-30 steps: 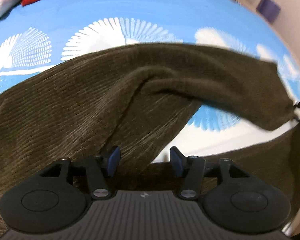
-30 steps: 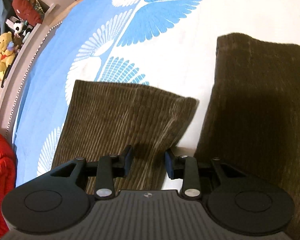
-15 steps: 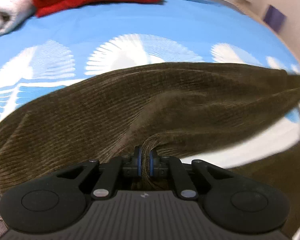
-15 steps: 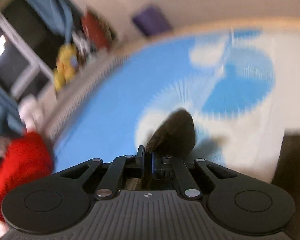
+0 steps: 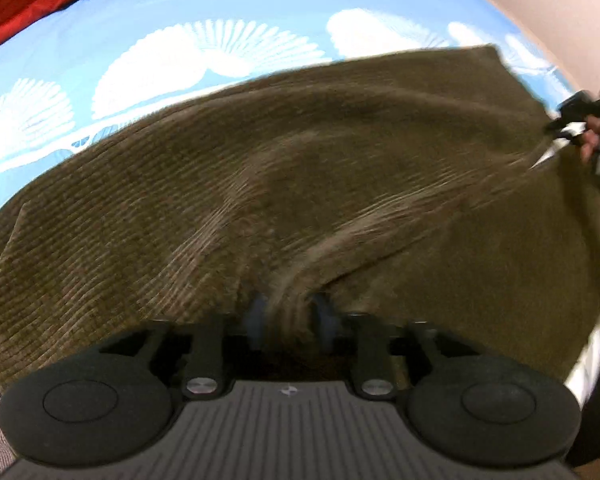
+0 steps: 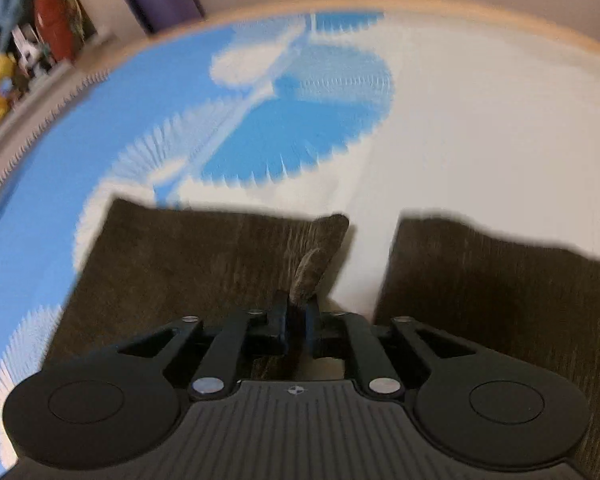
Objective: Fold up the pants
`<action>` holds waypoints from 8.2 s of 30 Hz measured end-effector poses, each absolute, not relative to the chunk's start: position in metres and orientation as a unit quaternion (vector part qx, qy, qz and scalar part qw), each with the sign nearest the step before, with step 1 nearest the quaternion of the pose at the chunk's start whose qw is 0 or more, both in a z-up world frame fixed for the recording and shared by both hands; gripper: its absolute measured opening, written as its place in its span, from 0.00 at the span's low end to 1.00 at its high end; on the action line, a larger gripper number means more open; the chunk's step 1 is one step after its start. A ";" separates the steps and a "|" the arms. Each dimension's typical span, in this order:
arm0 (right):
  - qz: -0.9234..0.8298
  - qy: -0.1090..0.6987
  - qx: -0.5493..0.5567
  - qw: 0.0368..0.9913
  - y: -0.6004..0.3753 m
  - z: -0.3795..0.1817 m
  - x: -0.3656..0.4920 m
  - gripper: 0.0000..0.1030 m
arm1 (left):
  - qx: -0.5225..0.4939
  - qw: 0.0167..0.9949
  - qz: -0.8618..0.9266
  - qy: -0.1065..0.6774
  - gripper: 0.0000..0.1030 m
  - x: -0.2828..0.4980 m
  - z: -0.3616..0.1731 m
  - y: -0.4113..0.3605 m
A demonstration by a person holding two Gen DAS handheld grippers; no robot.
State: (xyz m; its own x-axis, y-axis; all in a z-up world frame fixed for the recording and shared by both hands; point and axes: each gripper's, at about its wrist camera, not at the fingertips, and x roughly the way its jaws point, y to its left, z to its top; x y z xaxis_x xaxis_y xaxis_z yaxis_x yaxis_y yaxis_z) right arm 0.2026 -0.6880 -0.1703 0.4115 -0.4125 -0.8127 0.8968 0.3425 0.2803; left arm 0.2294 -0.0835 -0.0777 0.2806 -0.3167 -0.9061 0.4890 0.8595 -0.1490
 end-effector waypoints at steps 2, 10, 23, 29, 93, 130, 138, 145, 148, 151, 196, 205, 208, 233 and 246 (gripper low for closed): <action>-0.424 0.343 0.338 0.767 -0.678 -0.164 0.208 0.23 | 0.043 0.809 -0.255 0.528 0.45 0.231 -0.060 -0.068; -0.352 0.294 0.262 0.849 -0.612 -0.086 0.196 0.37 | -0.034 0.852 -0.160 0.498 0.42 0.232 -0.024 0.019; -0.003 0.302 0.127 0.945 -0.414 0.020 0.107 0.41 | 0.023 0.823 -0.028 0.567 0.21 0.188 -0.070 0.074; 0.122 0.324 0.037 0.938 -0.324 0.011 0.043 0.46 | -0.007 0.851 -0.028 0.524 0.22 0.126 0.008 0.099; 0.295 0.352 -0.258 0.850 -0.243 -0.097 -0.067 0.08 | -0.148 0.838 0.085 0.518 0.35 0.045 -0.079 0.181; -0.014 0.328 0.044 0.944 -0.362 -0.033 -0.030 0.52 | 0.026 0.879 -0.090 0.468 0.53 0.044 -0.067 0.054; -0.073 0.211 0.096 0.970 -0.422 0.044 -0.051 0.79 | 0.010 0.906 -0.081 0.415 0.66 0.044 -0.050 0.049; -0.152 0.200 0.195 0.948 -0.460 0.025 -0.067 0.80 | 0.031 0.905 -0.078 0.418 0.67 0.045 -0.053 0.040; -0.155 0.219 0.182 0.946 -0.464 0.021 -0.057 0.80 | 0.032 0.906 -0.068 0.417 0.67 0.044 -0.052 0.042; -0.134 0.231 0.140 0.954 -0.459 0.015 -0.049 0.80 | 0.033 0.907 -0.059 0.415 0.67 0.040 -0.051 0.049; 0.057 0.501 0.013 0.863 -0.386 -0.126 0.041 0.16 | 0.022 0.905 0.000 0.426 0.31 0.296 -0.077 0.057; 0.074 0.510 0.017 0.857 -0.389 -0.124 0.048 0.16 | 0.094 0.870 0.024 0.483 0.73 0.354 -0.128 0.056; 0.076 0.510 0.024 0.856 -0.391 -0.124 0.050 0.16 | 0.117 0.873 -0.004 0.474 0.47 0.351 -0.132 0.052; 0.017 0.498 0.017 0.867 -0.383 -0.115 0.023 0.17 | 0.026 0.892 -0.112 0.438 0.11 0.012 -0.062 0.041; -0.029 0.431 0.107 0.895 -0.401 -0.091 -0.001 0.17 | -0.335 0.792 -0.016 0.511 0.48 0.061 -0.097 0.120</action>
